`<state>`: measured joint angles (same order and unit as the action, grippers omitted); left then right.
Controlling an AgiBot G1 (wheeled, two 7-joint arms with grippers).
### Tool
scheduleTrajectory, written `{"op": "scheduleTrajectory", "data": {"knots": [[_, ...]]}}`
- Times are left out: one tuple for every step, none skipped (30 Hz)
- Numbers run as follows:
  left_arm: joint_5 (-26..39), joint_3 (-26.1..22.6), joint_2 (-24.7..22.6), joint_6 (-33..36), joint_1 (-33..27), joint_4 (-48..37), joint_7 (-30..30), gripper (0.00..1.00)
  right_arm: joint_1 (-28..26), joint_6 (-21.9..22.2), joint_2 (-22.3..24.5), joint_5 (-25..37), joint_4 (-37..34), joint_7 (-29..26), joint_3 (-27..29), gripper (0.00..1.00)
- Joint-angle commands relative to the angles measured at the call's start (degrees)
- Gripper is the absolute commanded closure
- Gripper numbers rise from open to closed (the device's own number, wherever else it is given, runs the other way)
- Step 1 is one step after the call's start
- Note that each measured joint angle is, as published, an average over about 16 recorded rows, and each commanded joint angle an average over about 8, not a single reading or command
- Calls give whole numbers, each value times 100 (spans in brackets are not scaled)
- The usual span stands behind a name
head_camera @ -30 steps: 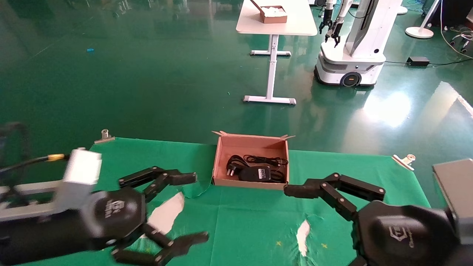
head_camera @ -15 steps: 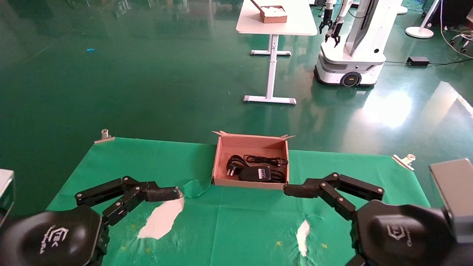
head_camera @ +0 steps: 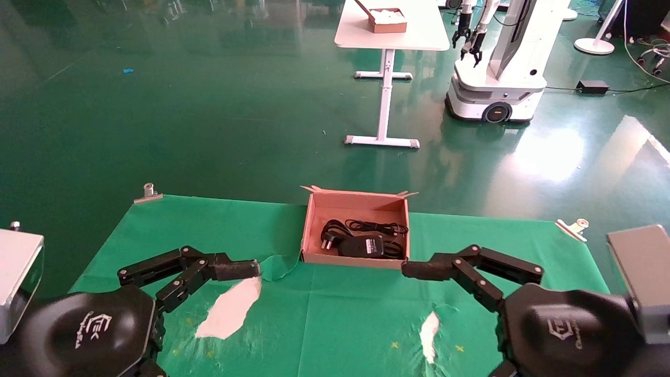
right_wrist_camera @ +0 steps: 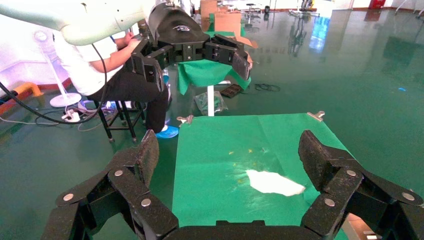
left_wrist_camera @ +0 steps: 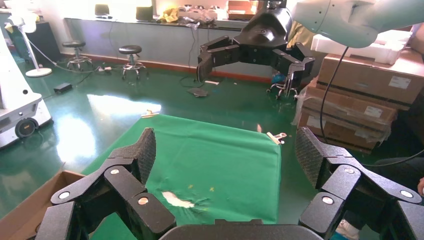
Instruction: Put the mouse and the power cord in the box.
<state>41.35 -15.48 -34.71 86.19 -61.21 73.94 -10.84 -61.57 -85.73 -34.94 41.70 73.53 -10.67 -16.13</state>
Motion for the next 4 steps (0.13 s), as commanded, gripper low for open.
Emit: {"op": "scheduleTrajectory", "data": {"knots": [[16, -18, -10, -17, -12, -13, 2, 0, -1, 1, -1, 1, -1, 0, -1, 0], [18, -20, -12, -19, -13, -15, 2, 0, -1, 1, -1, 1, -2, 0, -1, 0], [20, -23, -13, -20, -14, -17, 2, 0, -1, 2, -2, 1, -2, 0, -2, 0], [21, -24, -14, -22, -16, -18, 2, 0, -2, 2, -2, 1, -2, 0, -2, 0]]}}
